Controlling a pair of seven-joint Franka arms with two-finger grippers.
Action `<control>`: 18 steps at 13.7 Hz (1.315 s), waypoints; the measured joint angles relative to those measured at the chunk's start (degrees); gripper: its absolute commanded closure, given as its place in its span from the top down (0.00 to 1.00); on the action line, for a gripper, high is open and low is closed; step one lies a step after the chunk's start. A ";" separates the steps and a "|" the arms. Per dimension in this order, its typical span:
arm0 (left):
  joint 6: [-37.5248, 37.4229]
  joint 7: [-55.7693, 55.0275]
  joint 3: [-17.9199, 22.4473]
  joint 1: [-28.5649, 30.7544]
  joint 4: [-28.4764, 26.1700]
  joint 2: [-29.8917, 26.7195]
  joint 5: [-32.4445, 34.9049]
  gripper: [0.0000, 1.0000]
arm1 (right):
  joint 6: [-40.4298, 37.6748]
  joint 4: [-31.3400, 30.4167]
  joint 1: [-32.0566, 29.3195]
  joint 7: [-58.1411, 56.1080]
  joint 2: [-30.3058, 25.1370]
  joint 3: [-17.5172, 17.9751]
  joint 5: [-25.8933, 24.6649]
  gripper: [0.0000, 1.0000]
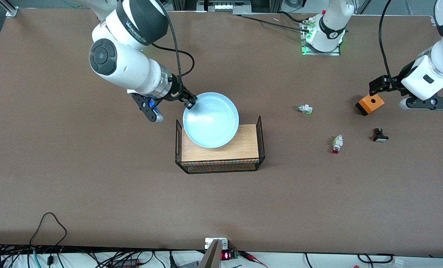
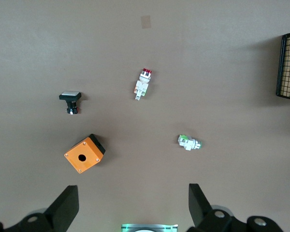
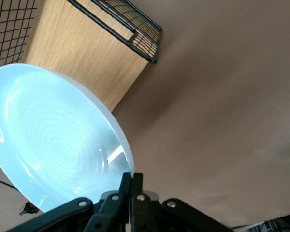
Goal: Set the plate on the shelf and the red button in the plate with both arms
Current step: 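Carry the plate into the wire basket and lower it with the right gripper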
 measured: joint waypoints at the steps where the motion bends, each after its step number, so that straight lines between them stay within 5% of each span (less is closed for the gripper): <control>1: 0.00 0.00 0.00 0.00 0.00 0.00 0.00 1.00 | 0.59 0.00 0.00 0.00 0.61 -0.10 0.00 0.00; 13: 0.00 0.00 0.00 0.03 0.00 0.00 0.00 1.00 | 6.45 -0.41 0.05 -3.39 6.20 -0.43 -0.17 0.02; 14: 0.00 0.00 0.00 0.05 0.00 0.00 0.00 1.00 | 7.91 -1.19 0.12 -3.84 6.77 -0.43 -0.17 0.64; 15: 0.00 0.00 0.00 0.06 0.00 0.00 0.00 1.00 | 8.35 -1.56 0.20 -3.89 6.96 -0.42 -0.17 1.00; 18: 0.00 0.00 0.03 0.08 0.00 0.00 0.00 1.00 | 8.85 -2.04 0.27 -3.90 7.12 -0.44 -0.17 1.00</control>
